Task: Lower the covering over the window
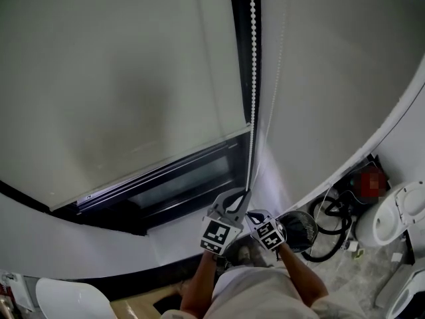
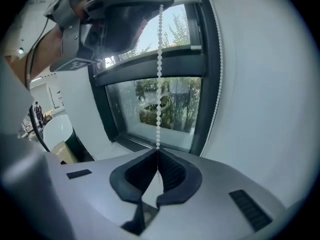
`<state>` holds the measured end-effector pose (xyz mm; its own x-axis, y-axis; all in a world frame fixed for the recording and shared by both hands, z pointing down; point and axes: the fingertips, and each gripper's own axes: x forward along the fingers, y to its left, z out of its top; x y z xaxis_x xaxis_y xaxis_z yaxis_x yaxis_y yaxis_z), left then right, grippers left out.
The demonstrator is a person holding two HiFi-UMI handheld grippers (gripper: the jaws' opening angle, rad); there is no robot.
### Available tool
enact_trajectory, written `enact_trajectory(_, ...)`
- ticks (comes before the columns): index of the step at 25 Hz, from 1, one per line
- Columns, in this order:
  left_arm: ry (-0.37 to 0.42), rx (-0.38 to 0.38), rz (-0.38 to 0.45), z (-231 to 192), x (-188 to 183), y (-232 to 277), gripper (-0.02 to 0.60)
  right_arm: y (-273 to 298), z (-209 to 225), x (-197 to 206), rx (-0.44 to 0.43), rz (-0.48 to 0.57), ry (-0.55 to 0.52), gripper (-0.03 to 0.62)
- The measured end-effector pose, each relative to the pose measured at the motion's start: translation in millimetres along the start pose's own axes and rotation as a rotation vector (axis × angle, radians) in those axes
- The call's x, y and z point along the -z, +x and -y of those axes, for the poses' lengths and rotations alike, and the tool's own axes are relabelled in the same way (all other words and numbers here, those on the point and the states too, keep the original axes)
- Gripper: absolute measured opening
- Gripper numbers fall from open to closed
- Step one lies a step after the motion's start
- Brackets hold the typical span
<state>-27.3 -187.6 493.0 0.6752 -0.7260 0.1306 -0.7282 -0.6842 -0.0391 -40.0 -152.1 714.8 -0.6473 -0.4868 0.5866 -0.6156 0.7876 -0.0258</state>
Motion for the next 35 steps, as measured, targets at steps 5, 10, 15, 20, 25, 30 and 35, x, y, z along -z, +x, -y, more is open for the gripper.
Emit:
enact_trajectory(5, -0.013, -0.006, -0.047, 1, 28, 5, 0.017, 8, -2, 21, 0.004, -0.060, -0.030, 0.018)
enact_trajectory(10, -0.023, 0.003, -0.127, 4, 67, 11, 0.017, 3, -9, 17, 0.007, -0.047, -0.035, 0.035)
enact_trajectory(15, -0.031, 0.013, -0.186, 10, 104, 12, 0.017, -18, -9, -7, 0.010, 0.037, -0.011, 0.078)
enact_trajectory(20, -0.050, 0.011, -0.244, 7, 140, 10, 0.017, -54, -4, -45, 0.042, 0.148, 0.025, 0.087)
enact_trajectory(25, -0.076, 0.018, -0.268, 7, 163, 14, 0.017, -89, 1, -86, 0.068, 0.284, 0.059, 0.087)
enact_trajectory(30, -0.087, 0.039, -0.268, 8, 170, 22, 0.017, -114, 5, -137, 0.087, 0.408, 0.028, 0.092)
enact_trajectory(35, -0.082, 0.054, -0.263, 10, 168, 27, 0.017, -111, 19, -179, 0.135, 0.484, -0.017, 0.127)
